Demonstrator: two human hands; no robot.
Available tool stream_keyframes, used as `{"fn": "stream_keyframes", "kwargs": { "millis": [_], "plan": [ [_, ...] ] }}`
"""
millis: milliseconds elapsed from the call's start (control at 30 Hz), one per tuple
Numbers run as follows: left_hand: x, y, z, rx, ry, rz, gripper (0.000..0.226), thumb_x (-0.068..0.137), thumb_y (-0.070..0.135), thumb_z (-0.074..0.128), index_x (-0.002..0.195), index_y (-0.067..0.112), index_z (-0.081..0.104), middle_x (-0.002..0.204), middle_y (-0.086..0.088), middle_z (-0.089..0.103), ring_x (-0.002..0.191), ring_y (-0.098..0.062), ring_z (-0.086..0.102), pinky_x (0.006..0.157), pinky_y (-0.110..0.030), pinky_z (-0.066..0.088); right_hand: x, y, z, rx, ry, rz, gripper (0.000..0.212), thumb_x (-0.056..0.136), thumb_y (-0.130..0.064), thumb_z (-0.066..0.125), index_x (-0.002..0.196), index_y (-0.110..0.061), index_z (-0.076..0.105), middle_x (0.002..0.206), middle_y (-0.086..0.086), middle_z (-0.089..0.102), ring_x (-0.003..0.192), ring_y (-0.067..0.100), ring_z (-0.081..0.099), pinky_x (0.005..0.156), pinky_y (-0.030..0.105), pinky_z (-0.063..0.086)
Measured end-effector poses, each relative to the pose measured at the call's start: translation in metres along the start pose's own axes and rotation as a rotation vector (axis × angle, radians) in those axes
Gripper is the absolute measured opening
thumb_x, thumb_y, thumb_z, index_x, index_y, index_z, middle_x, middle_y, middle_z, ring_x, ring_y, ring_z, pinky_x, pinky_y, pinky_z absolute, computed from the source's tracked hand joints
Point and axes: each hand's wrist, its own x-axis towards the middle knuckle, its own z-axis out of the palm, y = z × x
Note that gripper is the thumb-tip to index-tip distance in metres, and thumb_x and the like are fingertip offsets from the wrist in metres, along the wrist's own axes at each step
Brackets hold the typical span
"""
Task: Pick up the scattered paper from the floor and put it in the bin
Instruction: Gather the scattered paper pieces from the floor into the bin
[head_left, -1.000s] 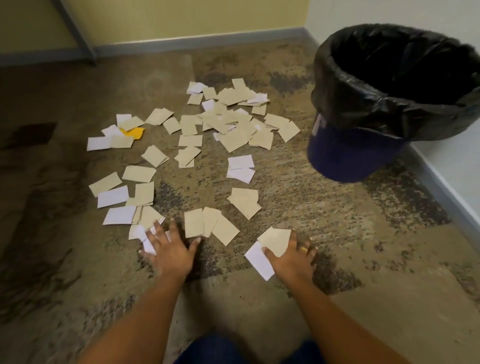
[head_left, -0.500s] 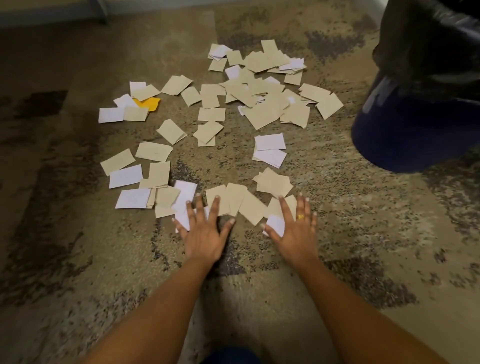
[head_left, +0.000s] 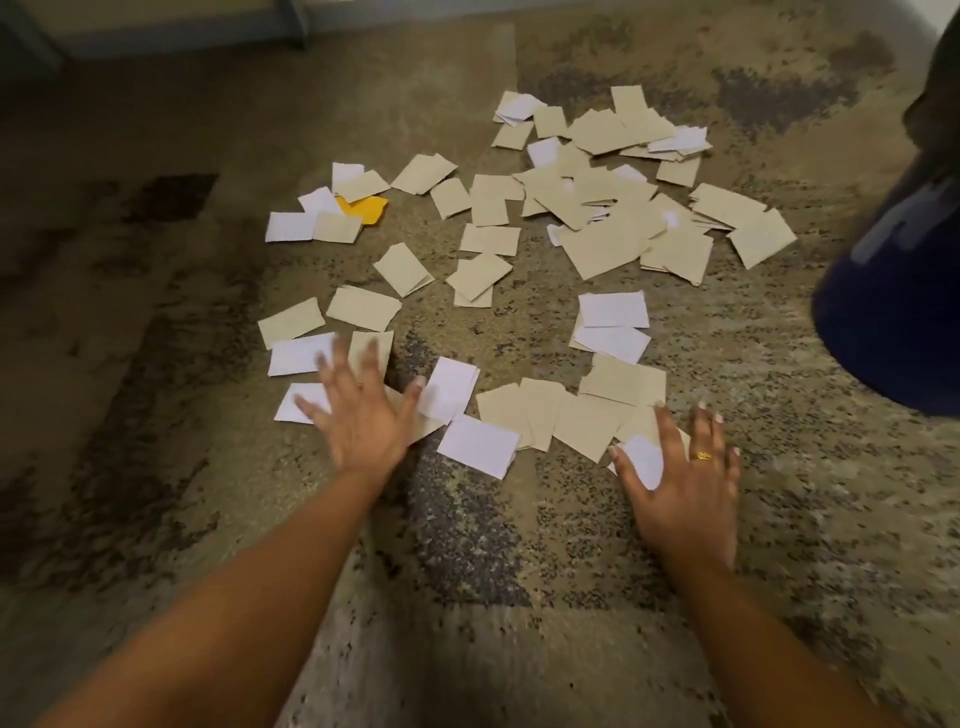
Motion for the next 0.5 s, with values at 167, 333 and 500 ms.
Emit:
{"fn": "stream_keyframes", "kwargs": {
  "millis": [167,333,500],
  "plan": [
    [0.028,-0.032,-0.005,-0.132,-0.127,-0.275,0.082,0.086,0.068,0.031,0.151,0.025,0.004,0.159,-0.013,-0.005,0.145,-0.036,-0.006,0.111,-0.065,-0.003,-0.001,0.000,0.001,0.006,0.023,0.006,0.077,0.082,-0.065,0.029,0.147,-0.024,0.025,0.157,0.011,0.012,0.146,0.026,0.005,0.116,0.042,0.001],
    [0.014,-0.005,0.005,0.051,-0.218,-0.051,0.080,0.087,0.070,0.018,0.148,0.018,0.022,0.158,-0.013,-0.009,0.144,-0.038,-0.010,0.109,-0.064,-0.008,-0.002,0.000,0.001,0.008,0.034,0.014,0.076,0.082,-0.065,0.030,0.146,-0.023,0.027,0.156,0.012,0.016,0.146,0.027,0.008,0.116,0.042,0.002],
    [-0.021,0.043,0.012,0.040,-0.299,0.239,0.092,0.072,0.082,0.021,0.149,0.031,0.011,0.159,-0.010,-0.008,0.143,-0.042,-0.011,0.110,-0.063,-0.006,-0.001,-0.001,-0.003,0.001,-0.015,-0.006,0.080,0.080,-0.071,0.017,0.147,-0.027,0.022,0.157,0.010,0.017,0.145,0.030,0.008,0.115,0.046,0.003]
  ]
}}
